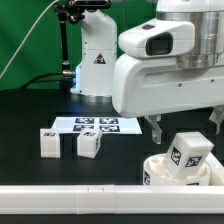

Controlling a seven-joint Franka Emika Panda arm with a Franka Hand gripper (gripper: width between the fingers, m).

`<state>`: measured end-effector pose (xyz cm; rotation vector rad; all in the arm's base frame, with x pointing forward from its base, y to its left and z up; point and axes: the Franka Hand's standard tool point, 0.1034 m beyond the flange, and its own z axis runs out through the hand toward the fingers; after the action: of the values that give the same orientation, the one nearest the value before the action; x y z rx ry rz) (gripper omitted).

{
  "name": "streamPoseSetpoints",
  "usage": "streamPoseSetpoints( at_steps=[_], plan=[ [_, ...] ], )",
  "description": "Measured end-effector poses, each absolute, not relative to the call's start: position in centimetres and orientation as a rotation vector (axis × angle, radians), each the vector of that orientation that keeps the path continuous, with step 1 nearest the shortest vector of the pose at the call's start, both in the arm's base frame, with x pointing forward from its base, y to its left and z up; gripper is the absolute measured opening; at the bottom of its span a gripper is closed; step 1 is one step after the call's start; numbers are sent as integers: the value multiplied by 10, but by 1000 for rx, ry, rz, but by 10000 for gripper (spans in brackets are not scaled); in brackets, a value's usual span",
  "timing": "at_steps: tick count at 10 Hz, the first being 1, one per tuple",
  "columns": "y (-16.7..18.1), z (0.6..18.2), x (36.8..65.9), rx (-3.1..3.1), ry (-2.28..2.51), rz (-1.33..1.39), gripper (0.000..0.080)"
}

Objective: Assemble stool

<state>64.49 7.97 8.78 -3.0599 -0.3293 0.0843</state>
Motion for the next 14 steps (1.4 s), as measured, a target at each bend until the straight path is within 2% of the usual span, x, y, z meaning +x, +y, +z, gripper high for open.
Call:
streamPoseSetpoints(
  at_steps=[4, 10, 12, 13, 14],
  plan=[
    [79, 84, 644, -3066, -347, 91, 649],
    [76, 88, 652, -3059, -450, 70, 649],
    [75, 85, 652, -3057, -456, 73, 390],
    [74, 85, 652, -3056, -461, 73, 390],
    [74, 85, 652, -3056, -462, 73, 335]
  ],
)
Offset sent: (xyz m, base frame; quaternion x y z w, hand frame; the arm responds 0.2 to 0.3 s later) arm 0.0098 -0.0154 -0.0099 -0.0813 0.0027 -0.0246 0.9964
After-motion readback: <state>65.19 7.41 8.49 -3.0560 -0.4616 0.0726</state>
